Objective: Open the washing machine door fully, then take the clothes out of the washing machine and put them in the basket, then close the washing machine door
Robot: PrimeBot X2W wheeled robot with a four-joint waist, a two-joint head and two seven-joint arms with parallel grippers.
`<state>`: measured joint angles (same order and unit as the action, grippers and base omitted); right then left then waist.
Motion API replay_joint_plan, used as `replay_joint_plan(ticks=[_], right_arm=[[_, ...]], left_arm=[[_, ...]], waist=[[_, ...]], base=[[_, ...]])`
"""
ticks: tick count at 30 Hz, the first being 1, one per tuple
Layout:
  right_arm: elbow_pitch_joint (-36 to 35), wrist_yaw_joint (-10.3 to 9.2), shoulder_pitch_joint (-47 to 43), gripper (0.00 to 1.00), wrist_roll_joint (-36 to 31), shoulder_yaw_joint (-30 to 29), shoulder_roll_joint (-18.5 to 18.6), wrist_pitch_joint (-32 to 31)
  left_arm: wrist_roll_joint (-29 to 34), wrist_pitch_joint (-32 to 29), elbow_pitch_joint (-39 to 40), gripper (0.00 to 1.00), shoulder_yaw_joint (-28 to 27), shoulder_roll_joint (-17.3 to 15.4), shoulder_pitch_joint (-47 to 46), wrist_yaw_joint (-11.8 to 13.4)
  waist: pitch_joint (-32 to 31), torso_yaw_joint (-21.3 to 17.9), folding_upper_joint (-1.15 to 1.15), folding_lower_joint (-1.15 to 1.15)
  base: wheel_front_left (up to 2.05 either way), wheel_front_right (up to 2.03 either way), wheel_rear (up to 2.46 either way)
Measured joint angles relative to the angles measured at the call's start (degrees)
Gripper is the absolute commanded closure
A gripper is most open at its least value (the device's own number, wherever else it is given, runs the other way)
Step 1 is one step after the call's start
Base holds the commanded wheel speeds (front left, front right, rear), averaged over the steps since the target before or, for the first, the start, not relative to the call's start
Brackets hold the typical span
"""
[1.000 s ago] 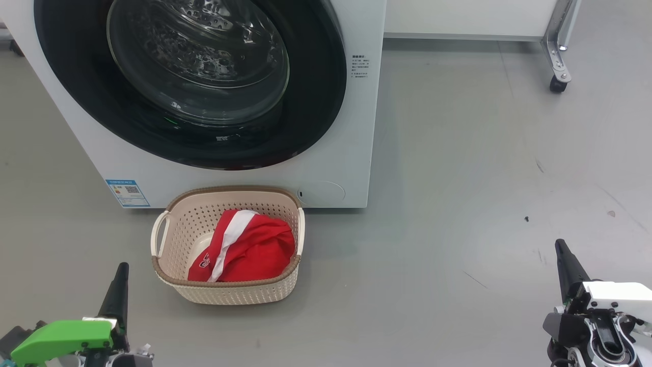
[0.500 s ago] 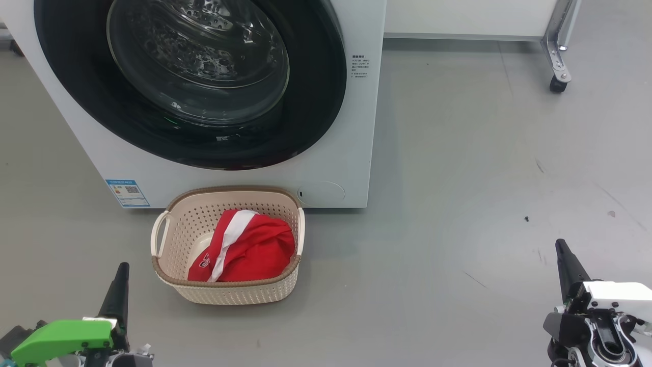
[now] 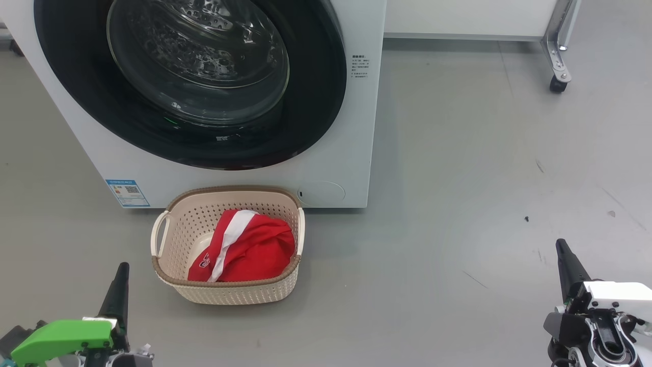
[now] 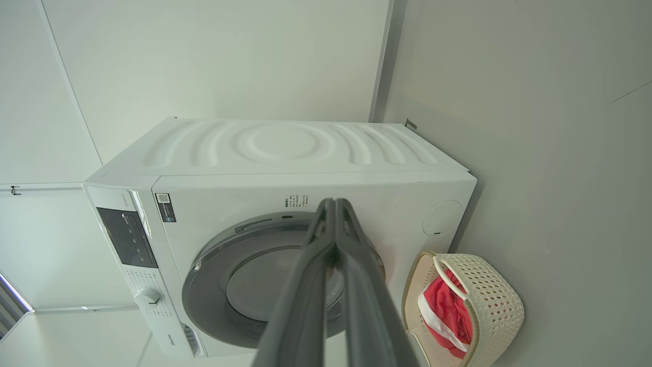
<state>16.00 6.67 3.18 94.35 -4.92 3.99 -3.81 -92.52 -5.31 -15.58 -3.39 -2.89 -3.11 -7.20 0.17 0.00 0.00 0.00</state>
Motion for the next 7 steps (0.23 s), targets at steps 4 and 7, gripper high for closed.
replay_joint_plan(ticks=[4, 7], right_arm=[[0.0, 0.0, 0.01, 1.0, 0.0, -0.01, -0.01, 0.0], [-0.01, 0.0, 0.01, 1.0, 0.0, -0.02, -0.01, 0.0]], left_arm=[[0.0, 0.0, 0.0, 1.0, 0.0, 0.0, -0.01, 0.0], [0.0, 0.0, 0.0, 1.0, 0.0, 0.0, -0.01, 0.0]], waist=[[0.0, 0.0, 0.0, 0.0], [0.0, 0.0, 0.0, 0.0]], base=[[0.0, 0.0, 0.0], [0.0, 0.0, 0.0]])
